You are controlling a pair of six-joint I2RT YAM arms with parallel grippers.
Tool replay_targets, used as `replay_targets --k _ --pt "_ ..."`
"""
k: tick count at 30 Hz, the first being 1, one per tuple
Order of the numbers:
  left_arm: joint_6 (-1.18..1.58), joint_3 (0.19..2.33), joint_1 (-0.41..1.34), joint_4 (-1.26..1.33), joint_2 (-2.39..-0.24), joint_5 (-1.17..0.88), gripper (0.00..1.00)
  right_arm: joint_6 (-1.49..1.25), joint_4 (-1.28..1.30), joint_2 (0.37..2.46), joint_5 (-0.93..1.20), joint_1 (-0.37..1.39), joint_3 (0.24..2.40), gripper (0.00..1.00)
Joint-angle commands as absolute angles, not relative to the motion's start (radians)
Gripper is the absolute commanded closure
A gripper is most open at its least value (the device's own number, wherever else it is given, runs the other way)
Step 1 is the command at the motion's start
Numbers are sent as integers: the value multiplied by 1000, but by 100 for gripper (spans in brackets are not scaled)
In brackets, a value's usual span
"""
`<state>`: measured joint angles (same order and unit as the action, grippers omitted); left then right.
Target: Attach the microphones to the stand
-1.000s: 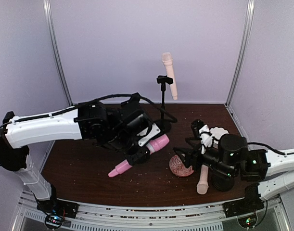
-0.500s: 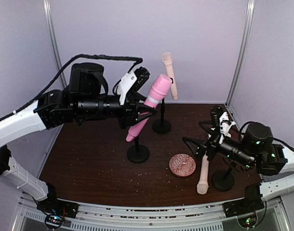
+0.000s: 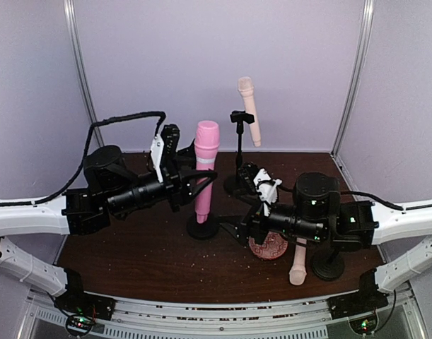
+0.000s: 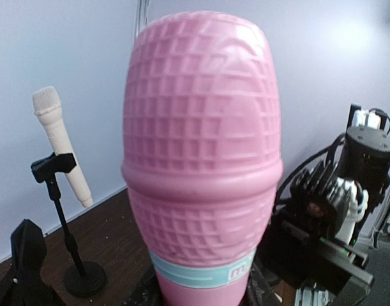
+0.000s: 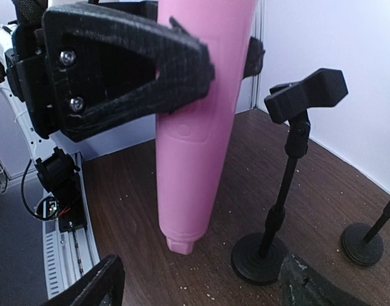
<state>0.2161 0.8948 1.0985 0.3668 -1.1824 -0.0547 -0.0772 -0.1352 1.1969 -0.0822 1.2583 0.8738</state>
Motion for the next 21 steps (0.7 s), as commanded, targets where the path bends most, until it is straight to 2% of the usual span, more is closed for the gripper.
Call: replay_targets --k 1,10,21 --pt "302 874 1092 594 -1141 11 100 -68 -175 1267 -79 1270 975 17" --pt "359 821 1092 664 -1114 89 100 -25 -214 1332 -119 1276 1034 17" --pt "418 822 1092 681 -1128 35 100 29 -199 1422 -110 1277 1136 20"
